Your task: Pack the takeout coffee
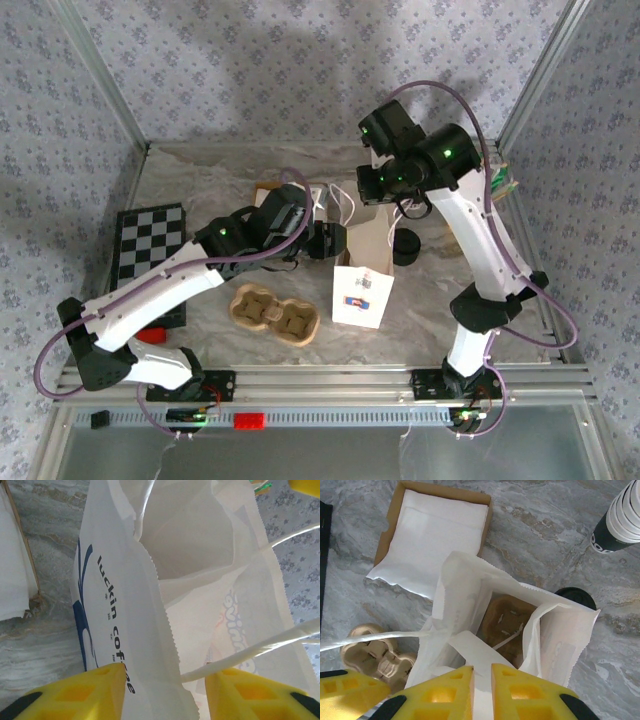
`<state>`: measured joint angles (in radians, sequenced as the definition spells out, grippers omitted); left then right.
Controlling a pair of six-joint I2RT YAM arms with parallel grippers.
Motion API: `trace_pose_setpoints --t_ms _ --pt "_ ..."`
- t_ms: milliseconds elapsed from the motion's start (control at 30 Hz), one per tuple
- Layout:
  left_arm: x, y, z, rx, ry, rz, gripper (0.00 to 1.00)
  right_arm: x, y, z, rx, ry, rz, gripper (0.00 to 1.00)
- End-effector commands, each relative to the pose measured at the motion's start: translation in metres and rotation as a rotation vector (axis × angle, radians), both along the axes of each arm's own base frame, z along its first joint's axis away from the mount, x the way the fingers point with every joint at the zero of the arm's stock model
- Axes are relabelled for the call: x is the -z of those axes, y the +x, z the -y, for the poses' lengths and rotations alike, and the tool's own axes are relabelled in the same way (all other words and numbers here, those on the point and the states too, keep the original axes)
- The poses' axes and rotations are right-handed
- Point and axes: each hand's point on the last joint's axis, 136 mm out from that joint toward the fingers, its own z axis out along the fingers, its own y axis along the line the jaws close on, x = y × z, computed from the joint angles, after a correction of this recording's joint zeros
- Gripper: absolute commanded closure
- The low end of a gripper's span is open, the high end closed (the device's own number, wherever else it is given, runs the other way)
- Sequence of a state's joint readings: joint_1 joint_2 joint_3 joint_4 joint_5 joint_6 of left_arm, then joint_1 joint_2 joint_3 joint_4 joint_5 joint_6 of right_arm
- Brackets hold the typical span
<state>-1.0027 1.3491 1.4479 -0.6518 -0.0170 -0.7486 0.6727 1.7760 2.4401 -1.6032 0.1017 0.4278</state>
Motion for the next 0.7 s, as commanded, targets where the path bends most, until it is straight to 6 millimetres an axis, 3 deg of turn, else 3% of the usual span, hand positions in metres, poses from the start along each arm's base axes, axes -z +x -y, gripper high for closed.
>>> trace_pose_setpoints --t_ms 0,200,300,400,500,600,667 --pt "-0.036 -0.004 -0.005 0.015 -0.069 0.071 0.46 -0.002 -0.028 0.009 -0.057 0.029 -0.080 0.80" --pt "-0.070 -0.021 -0.038 0.029 -0.113 0.174 0.33 -0.032 -0.018 0.001 -0.113 0.199 0.009 0.70" --pt "-0.077 -0.026 -0.065 0.005 -0.112 0.205 0.31 -0.049 -0.014 0.002 -0.121 0.302 0.050 0.64" --pt "-0.063 -0.021 -0.103 -0.095 -0.048 0.194 0.30 -0.065 -0.011 0.003 -0.136 0.400 0.086 0.61" --pt "-0.032 -0.007 -0.138 -0.245 -0.022 0.090 0.27 -0.075 -0.009 0.010 -0.139 0.446 0.130 0.58" --pt "0.008 0.009 -0.157 -0.403 -0.055 -0.052 0.25 -0.078 -0.006 0.018 -0.126 0.493 0.145 0.53" --pt "0.033 0.021 -0.151 -0.455 -0.133 -0.146 0.24 -0.075 -0.003 0.026 -0.106 0.500 0.158 0.53"
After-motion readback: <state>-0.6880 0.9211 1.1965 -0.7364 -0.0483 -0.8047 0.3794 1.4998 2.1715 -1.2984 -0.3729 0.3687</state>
